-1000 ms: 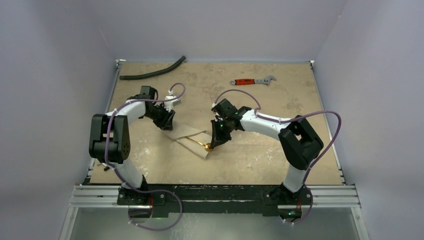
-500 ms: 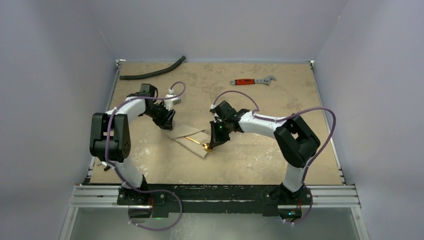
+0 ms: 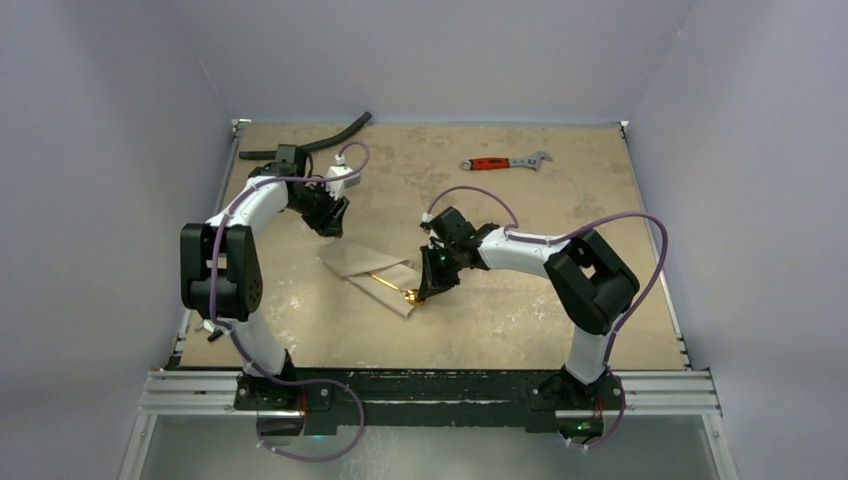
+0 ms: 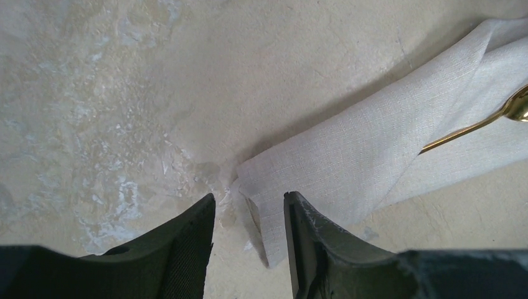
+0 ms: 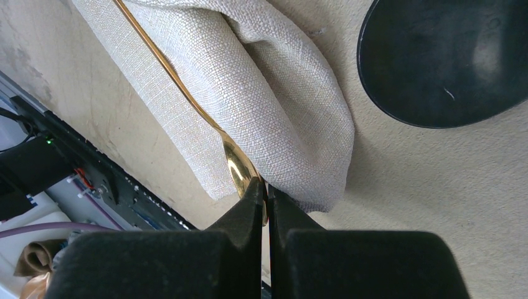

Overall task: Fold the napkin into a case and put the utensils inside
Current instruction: Insert the spoon into the folded napkin.

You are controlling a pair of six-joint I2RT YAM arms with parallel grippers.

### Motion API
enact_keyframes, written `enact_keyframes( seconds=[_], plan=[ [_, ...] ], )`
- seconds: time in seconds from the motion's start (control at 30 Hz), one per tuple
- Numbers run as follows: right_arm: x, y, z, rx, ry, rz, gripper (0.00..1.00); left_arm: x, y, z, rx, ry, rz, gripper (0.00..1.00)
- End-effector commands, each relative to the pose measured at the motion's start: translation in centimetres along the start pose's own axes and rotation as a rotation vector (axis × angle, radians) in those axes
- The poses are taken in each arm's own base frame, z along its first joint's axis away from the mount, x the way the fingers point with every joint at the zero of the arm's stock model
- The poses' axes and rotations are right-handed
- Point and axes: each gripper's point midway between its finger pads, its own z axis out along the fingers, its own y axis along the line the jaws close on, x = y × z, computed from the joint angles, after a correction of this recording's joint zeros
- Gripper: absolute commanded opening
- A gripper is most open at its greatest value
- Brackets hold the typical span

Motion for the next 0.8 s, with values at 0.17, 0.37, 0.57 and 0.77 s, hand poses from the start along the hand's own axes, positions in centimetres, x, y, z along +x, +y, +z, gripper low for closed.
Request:
enact_keyframes(
  seconds=[0.17,0.37,0.57,0.77],
  plan=[
    [0.4,-0.4,-0.5,0.033,0.000,0.006,0.00,2.4,0.6,2.3,0.017,0.049,-0.005,0.40],
    [-0.8,0.4,-1.2,0.031,-0.036,-0.003,0.00,3.5,1.2,3.8,0.012,0.079,-0.006,0.32],
    [-1.7,1.0,-1.6,0.032,-0.055,-0.001,0.00,4.9,-0.2,4.7,0.053,0.107,0.007,0.21],
    [-3.0,2.3,-2.1,0.017,-0.076,-0.004,0.00,5.8,-1.2,5.1,0.081,0.122,0.000,0.15]
  ],
)
